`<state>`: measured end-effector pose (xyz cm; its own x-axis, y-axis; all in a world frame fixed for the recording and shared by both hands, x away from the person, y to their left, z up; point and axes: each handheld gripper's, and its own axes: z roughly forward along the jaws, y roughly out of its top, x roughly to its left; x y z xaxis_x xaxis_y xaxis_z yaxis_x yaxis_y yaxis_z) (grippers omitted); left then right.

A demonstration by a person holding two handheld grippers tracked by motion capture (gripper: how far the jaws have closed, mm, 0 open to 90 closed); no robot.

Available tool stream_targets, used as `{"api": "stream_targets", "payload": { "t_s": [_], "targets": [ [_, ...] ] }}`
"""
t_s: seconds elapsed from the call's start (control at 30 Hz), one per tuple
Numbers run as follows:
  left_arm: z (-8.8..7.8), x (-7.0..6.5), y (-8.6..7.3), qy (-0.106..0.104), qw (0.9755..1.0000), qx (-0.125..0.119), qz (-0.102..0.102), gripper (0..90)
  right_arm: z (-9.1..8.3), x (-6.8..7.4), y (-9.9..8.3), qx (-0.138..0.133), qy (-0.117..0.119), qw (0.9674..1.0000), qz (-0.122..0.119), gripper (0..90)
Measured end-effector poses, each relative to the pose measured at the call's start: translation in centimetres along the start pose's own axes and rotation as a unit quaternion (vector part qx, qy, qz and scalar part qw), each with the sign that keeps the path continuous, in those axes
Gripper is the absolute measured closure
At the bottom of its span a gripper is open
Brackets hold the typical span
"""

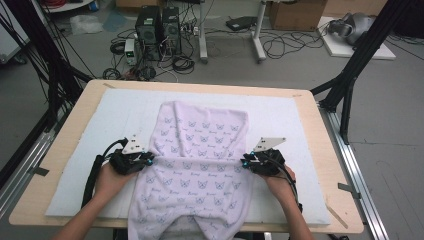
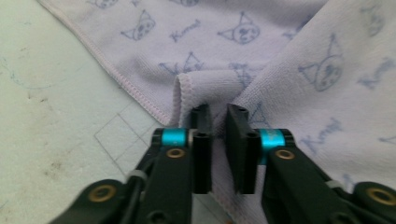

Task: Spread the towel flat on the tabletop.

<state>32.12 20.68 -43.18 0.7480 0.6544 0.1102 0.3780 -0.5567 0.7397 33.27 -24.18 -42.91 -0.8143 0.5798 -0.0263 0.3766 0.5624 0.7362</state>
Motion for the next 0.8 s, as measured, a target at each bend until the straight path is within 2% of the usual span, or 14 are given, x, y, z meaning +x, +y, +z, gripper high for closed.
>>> {"api": "stream_targets", "payload": {
  "t_s": [0.07,0.1,0.17,0.23,0.33,0.43,0.47,0.5,0.53,0.57,0.6,0.67,0.73,0.8],
  "targets": [
    [-1.3,-0.4,0.0,-0.003,0.9999,-0.009,0.007,69.0,-1.1,0.8,0.1,-0.01,-0.007,0.9999,-0.012,69.3],
    [-2.0,-0.6,-0.2,-0.009,0.9998,-0.018,0.008,67.1,-1.7,1.4,0.1,-0.017,-0.001,0.9997,-0.017,67.9],
    [-3.3,-1.3,-0.5,-0.024,0.9991,-0.032,0.01,62.7,-2.6,2.9,-0.1,-0.036,0.026,0.9986,-0.029,64.2],
    [-4.3,-2.3,-1.2,-0.05,0.9979,-0.038,0.016,59.9,-3.0,4.5,-0.6,-0.043,0.072,0.9959,-0.033,59.7],
    [-4.7,-3.9,-2.4,-0.096,0.9947,-0.021,0.029,54.7,-2.8,6.7,-1.7,-0.024,0.12,0.9916,-0.044,53.3],
    [-4.2,-5.5,-3.2,-0.141,0.989,0.001,0.046,54.7,-2.2,8.3,-2.4,0.002,0.15,0.9873,-0.054,52.4],
    [-4.0,-5.9,-3.5,-0.15,0.9868,0.012,0.059,59.0,-2.0,8.7,-2.5,0.013,0.155,0.9859,-0.06,54.3],
    [-3.9,-6.4,-3.7,-0.148,0.9868,0.002,0.066,68.0,-1.6,9.0,-2.6,0.022,0.159,0.9845,-0.071,59.0],
    [-4.0,-6.3,-3.8,-0.165,0.9842,0.0,0.065,75.1,-1.4,9.3,-2.7,0.026,0.161,0.9837,-0.075,62.4],
    [-4.1,-6.4,-3.8,-0.163,0.9843,0.002,0.067,86.0,-1.4,9.4,-2.8,0.022,0.154,0.9847,-0.077,70.3],
    [-4.2,-6.5,-3.8,-0.166,0.9839,0.004,0.066,87.1,-1.4,9.3,-2.8,0.02,0.164,0.9838,-0.069,79.2],
    [-4.5,-6.4,-3.9,-0.177,0.9818,0.01,0.069,87.9,-1.5,9.2,-3.2,0.012,0.167,0.9836,-0.067,84.2],
    [-5.2,-6.3,-4.3,-0.18,0.981,0.011,0.072,88.1,-2.1,9.4,-3.7,0.016,0.17,0.9828,-0.069,87.2],
    [-6.2,-6.4,-4.7,-0.193,0.979,0.002,0.066,88.2,-3.2,9.5,-4.2,0.028,0.188,0.9793,-0.07,88.2]
  ]
}}
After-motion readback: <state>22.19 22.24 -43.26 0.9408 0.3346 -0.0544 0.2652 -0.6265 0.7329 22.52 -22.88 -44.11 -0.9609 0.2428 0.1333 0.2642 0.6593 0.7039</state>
